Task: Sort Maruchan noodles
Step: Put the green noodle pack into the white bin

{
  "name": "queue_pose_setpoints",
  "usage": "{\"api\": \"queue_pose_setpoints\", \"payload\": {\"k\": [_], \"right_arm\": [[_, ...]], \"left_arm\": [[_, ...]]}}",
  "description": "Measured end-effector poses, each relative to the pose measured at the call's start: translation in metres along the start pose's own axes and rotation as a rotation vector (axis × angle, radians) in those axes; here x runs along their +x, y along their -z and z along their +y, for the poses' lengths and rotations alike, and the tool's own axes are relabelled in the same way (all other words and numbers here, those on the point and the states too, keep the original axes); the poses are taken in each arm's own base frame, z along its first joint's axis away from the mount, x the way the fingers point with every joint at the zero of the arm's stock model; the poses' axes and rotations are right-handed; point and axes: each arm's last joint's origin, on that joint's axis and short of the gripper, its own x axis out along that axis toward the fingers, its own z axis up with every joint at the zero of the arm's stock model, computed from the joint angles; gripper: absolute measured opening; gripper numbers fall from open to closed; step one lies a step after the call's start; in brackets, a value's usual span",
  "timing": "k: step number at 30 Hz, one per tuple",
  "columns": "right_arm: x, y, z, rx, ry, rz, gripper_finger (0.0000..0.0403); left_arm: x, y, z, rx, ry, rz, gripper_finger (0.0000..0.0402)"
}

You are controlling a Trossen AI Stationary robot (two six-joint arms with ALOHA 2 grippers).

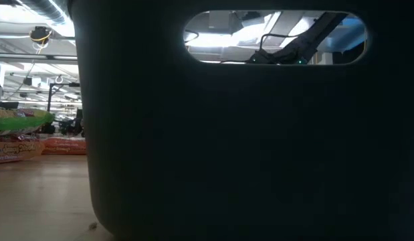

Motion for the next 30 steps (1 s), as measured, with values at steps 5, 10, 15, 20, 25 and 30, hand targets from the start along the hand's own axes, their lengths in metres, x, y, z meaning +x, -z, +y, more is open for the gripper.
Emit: {"api": "queue_pose_setpoints", "payload": {"k": [5,10,15,20,25,30], "right_arm": [[0.001,-0.002,0.0,-0.018,0.049,-0.019,0.0055],[0.001,-0.002,-0.002,-0.043,0.109,-0.022,0.0135],[0.001,-0.002,-0.002,-0.044,0.123,-0.022,0.0224],[-0.004,-0.001,0.001,-0.094,0.082,0.001,0.0279],[-0.018,-0.009,0.004,-0.126,0.113,-0.036,0.0292],[-0.021,-0.012,0.004,-0.156,0.147,-0.051,0.0284]], "left_arm": [[0.0,-0.001,-0.004,0.008,0.009,-0.003,0.0188],[-0.001,-0.001,-0.005,0.016,0.013,-0.005,0.0188],[-0.001,-0.001,-0.005,0.016,0.012,-0.005,0.0188],[-0.001,-0.001,-0.005,0.012,0.008,-0.004,0.0188],[-0.001,-0.001,-0.005,0.001,0.006,-0.003,0.0188],[-0.001,-0.002,-0.006,-0.014,0.008,-0.007,0.0188]]}}
